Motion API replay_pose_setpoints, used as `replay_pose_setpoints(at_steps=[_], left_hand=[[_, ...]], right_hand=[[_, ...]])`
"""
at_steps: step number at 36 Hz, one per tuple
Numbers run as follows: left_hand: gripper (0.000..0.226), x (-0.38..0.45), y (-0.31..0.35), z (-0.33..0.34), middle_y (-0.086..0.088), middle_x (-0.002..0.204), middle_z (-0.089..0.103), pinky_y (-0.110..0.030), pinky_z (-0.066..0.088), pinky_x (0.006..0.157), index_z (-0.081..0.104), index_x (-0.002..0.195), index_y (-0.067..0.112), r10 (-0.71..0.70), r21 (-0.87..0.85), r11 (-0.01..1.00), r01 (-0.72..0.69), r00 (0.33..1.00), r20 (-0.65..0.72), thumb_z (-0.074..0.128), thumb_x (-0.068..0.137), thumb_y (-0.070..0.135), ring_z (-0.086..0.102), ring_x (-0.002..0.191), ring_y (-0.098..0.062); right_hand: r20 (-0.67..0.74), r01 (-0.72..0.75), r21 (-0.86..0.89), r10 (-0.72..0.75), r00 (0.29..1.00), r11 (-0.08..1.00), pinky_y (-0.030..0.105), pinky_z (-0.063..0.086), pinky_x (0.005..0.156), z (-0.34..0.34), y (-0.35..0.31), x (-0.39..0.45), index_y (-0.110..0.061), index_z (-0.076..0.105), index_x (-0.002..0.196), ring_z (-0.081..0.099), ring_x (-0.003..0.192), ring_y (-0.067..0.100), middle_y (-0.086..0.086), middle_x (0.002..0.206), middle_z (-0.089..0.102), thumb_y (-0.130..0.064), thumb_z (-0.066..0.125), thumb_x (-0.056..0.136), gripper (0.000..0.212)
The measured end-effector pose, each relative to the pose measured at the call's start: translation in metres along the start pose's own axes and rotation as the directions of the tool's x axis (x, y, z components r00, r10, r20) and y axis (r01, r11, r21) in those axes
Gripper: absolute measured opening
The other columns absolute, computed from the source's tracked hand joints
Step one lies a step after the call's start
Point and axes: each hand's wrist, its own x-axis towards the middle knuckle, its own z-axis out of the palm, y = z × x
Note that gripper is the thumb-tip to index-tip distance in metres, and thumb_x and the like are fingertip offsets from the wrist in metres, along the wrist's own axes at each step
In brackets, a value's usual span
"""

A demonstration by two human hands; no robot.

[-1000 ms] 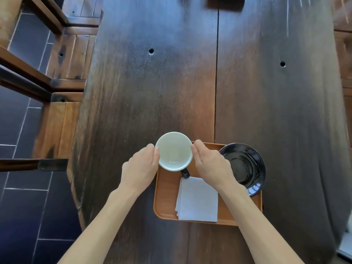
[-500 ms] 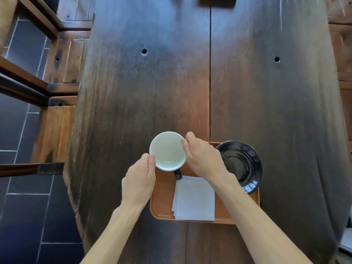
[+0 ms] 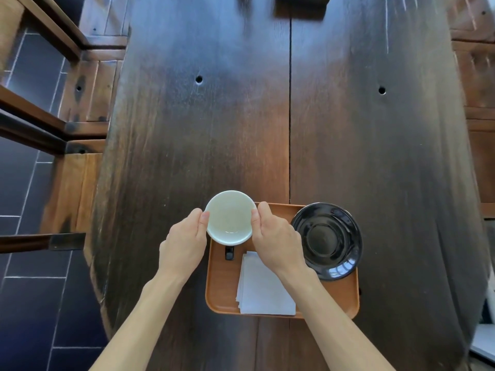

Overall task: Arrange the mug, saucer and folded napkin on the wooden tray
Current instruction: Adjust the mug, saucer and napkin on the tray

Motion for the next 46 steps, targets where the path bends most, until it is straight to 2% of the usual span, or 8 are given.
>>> replay_pose_setpoints(at_steps=[6, 12, 19, 28, 32, 39, 44, 46], left_hand=[[0.045, -0.003, -0.003, 0.001, -0.004, 0.068, 0.057, -0.039, 0.049, 0.057, 0.046, 0.077, 0.018, -0.050, -0.096, 0.994, 0.051, 0.999, 0.010, 0.033, 0.102, 0.052, 0.055, 0.060, -0.019], [0.043, -0.007, 0.001, 0.002, 0.002, 0.061, 0.051, -0.035, 0.041, 0.054, 0.046, 0.072, 0.017, -0.023, -0.090, 0.996, 0.027, 0.999, 0.043, 0.038, 0.103, 0.047, 0.046, 0.053, -0.012], [0.040, -0.018, 0.006, 0.006, -0.002, 0.073, 0.062, -0.046, 0.057, 0.066, 0.050, 0.080, 0.020, -0.070, -0.137, 0.987, 0.085, 0.992, 0.108, 0.034, 0.103, 0.049, 0.064, 0.069, -0.021], [0.042, -0.001, 0.008, -0.005, -0.002, 0.066, 0.052, -0.038, 0.044, 0.059, 0.046, 0.078, 0.015, -0.053, -0.105, 0.993, 0.056, 0.998, 0.037, 0.035, 0.104, 0.045, 0.049, 0.059, -0.015], [0.041, 0.002, 0.007, -0.007, -0.009, 0.071, 0.058, -0.051, 0.053, 0.063, 0.049, 0.082, 0.013, -0.044, -0.109, 0.993, 0.051, 0.997, 0.062, 0.036, 0.104, 0.046, 0.060, 0.069, -0.032], [0.041, -0.003, 0.009, -0.010, -0.005, 0.070, 0.059, -0.048, 0.055, 0.065, 0.050, 0.080, 0.017, -0.046, -0.045, 0.998, 0.050, 0.996, 0.077, 0.034, 0.104, 0.047, 0.059, 0.063, -0.019], [0.046, -0.006, 0.012, -0.011, -0.009, 0.075, 0.062, -0.053, 0.055, 0.073, 0.052, 0.080, 0.013, -0.093, -0.146, 0.984, 0.105, 0.992, 0.088, 0.035, 0.104, 0.049, 0.064, 0.076, -0.031], [0.050, -0.009, 0.014, -0.014, -0.009, 0.072, 0.061, -0.052, 0.053, 0.072, 0.052, 0.077, 0.012, -0.116, -0.173, 0.977, 0.124, 0.992, 0.055, 0.034, 0.103, 0.051, 0.062, 0.074, -0.031]], right_hand=[[0.055, -0.005, -0.036, 0.007, 0.998, 0.999, 0.044, 0.056, 0.064, -0.011, 0.001, 0.005, -0.025, 0.040, 0.092, 0.063, 0.069, 0.022, -0.006, 0.077, 0.063, -0.046, 0.023, 0.107, 0.031], [0.063, 0.027, -0.075, -0.023, 0.998, 0.997, 0.038, 0.039, 0.060, -0.019, 0.002, 0.016, -0.024, 0.035, 0.088, 0.055, 0.066, 0.027, -0.004, 0.073, 0.057, -0.044, 0.024, 0.107, 0.030], [0.105, 0.004, -0.026, -0.001, 0.995, 1.000, 0.045, 0.052, 0.068, -0.017, 0.003, 0.024, -0.024, 0.033, 0.089, 0.060, 0.072, 0.032, 0.002, 0.076, 0.062, -0.047, 0.023, 0.107, 0.031], [0.146, -0.027, 0.010, 0.026, 0.989, 1.000, 0.043, 0.050, 0.069, -0.015, 0.002, 0.011, -0.025, 0.038, 0.090, 0.060, 0.074, 0.028, -0.003, 0.075, 0.060, -0.046, 0.022, 0.107, 0.032], [0.105, -0.023, 0.014, 0.022, 0.994, 1.000, 0.045, 0.052, 0.070, -0.011, 0.003, 0.006, -0.025, 0.039, 0.092, 0.062, 0.074, 0.026, -0.003, 0.078, 0.063, -0.047, 0.020, 0.107, 0.033], [0.052, -0.014, 0.044, 0.011, 0.999, 0.999, 0.045, 0.056, 0.067, -0.008, 0.003, 0.008, -0.025, 0.041, 0.093, 0.063, 0.072, 0.022, -0.004, 0.078, 0.064, -0.049, 0.021, 0.106, 0.034], [0.054, -0.033, 0.126, 0.026, 0.998, 0.991, 0.044, 0.056, 0.065, -0.011, 0.008, 0.008, -0.027, 0.044, 0.087, 0.062, 0.071, 0.020, -0.007, 0.074, 0.062, -0.056, 0.025, 0.104, 0.038], [0.066, -0.055, 0.199, 0.043, 0.997, 0.979, 0.042, 0.051, 0.063, -0.013, 0.011, 0.009, -0.028, 0.041, 0.078, 0.057, 0.067, 0.019, -0.008, 0.067, 0.056, -0.056, 0.029, 0.104, 0.040]])
